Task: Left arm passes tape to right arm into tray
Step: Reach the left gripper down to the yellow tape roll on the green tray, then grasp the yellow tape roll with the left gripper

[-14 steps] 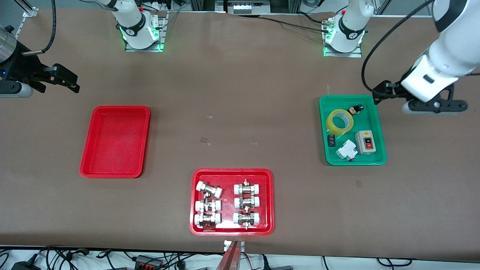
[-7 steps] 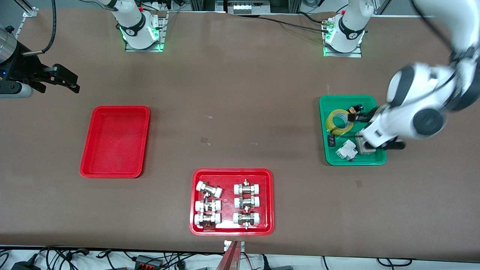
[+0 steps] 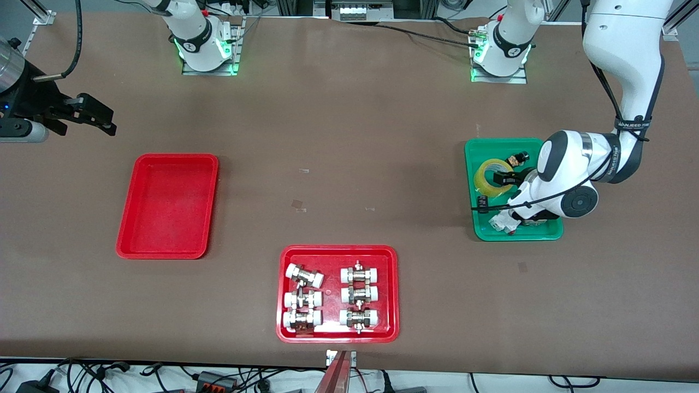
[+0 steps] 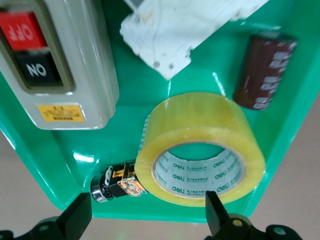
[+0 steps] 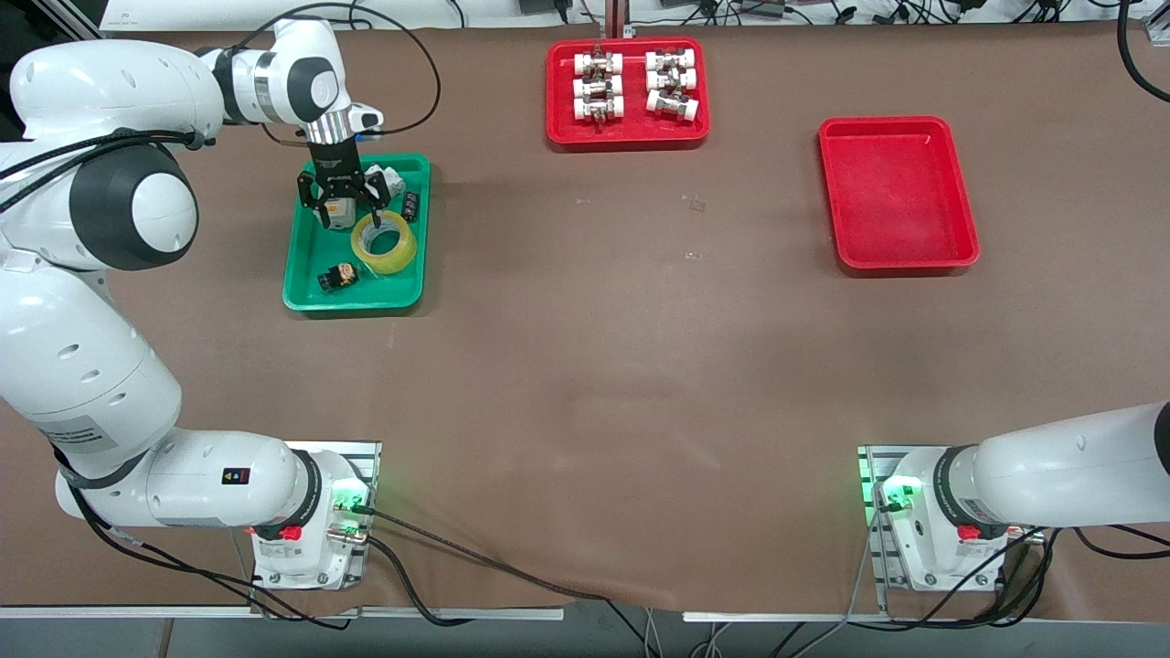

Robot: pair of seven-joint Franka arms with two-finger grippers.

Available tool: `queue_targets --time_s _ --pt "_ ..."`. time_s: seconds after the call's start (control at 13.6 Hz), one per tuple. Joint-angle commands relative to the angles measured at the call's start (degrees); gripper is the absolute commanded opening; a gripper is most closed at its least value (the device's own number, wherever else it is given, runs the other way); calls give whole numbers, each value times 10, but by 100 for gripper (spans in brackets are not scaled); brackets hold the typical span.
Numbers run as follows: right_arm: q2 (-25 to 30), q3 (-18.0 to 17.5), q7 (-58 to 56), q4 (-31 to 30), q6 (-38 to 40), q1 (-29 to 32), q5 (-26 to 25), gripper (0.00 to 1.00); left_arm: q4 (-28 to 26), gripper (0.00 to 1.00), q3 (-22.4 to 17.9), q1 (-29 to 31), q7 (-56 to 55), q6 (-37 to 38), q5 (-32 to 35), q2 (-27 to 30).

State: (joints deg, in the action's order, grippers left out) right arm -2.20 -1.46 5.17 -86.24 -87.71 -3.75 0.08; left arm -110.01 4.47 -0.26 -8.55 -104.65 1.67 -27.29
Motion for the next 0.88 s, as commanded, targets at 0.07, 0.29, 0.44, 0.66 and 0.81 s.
queue_targets --time_s 0.07,0.29,0.44,0.66,0.81 --pt "-3 -2 0 8 2 1 -3 100 -12 100 3 3 4 -7 6 -24" --pt "-2 -2 -2 8 2 2 -3 100 -11 95 2 3 3 -10 7 -28" --pt "-3 -2 -7 8 2 2 -3 100 -11 68 1 3 2 -12 11 -29" --pt "-3 -2 -2 8 2 2 -2 100 -8 24 1 3 12 -7 22 -24" --pt "-3 -2 -7 8 2 2 -2 100 -6 4 2 3 13 -5 27 -21"
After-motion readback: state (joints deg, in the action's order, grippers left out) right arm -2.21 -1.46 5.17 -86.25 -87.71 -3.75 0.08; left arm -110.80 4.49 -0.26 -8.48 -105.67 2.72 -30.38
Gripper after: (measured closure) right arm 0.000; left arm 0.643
